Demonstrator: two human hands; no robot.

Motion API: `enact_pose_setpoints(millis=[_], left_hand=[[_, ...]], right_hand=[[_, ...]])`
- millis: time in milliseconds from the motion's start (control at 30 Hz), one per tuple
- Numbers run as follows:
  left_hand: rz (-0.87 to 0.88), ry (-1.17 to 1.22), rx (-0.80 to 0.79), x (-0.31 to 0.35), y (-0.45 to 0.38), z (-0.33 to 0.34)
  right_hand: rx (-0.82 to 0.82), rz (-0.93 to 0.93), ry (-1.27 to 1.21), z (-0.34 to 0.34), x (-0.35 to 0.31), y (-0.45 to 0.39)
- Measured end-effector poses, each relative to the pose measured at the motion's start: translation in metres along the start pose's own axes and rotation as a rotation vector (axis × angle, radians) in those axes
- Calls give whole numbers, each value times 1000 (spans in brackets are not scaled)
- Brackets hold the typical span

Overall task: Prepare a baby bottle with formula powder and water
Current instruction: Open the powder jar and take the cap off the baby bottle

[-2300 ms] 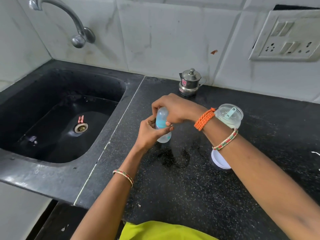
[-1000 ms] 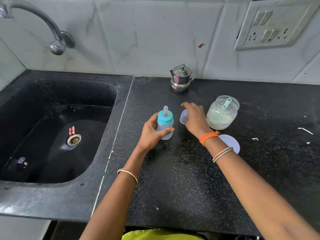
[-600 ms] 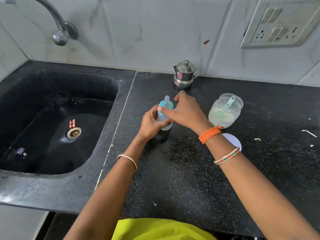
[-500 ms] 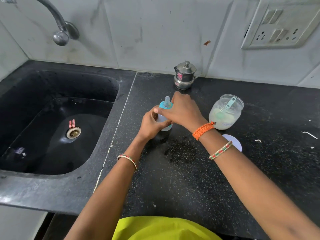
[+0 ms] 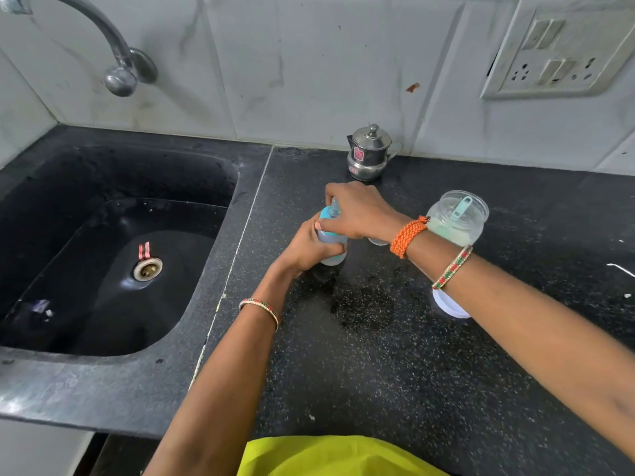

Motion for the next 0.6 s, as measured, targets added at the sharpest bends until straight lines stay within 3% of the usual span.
enact_pose_setpoints(millis=[67, 167, 300, 367, 467, 600], left_hand=[[-3, -5, 36, 1, -1, -1], [40, -9, 189, 4, 0, -1], [128, -156, 390, 42, 7, 4], [129, -240, 404, 59, 7, 6], [119, -260, 378, 73, 7, 0], [112, -297, 222, 91, 10, -4]], right_hand=[[33, 32, -113, 2, 8, 3], [177, 210, -495, 11, 34, 17], [146, 439, -847, 36, 41, 25], [180, 508, -1061, 31, 42, 23], [243, 464, -1119, 11, 40, 19], [285, 425, -1214, 1, 34, 21]])
Point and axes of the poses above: each hand's wrist, its own y-axis away from the middle knuckle, its own z-axis out of the palm, x = y × z, the point moved 9 cm from there along -y, towards the middle knuckle, and after that the axes turned 4 degrees about y, right-handed, at the moved point
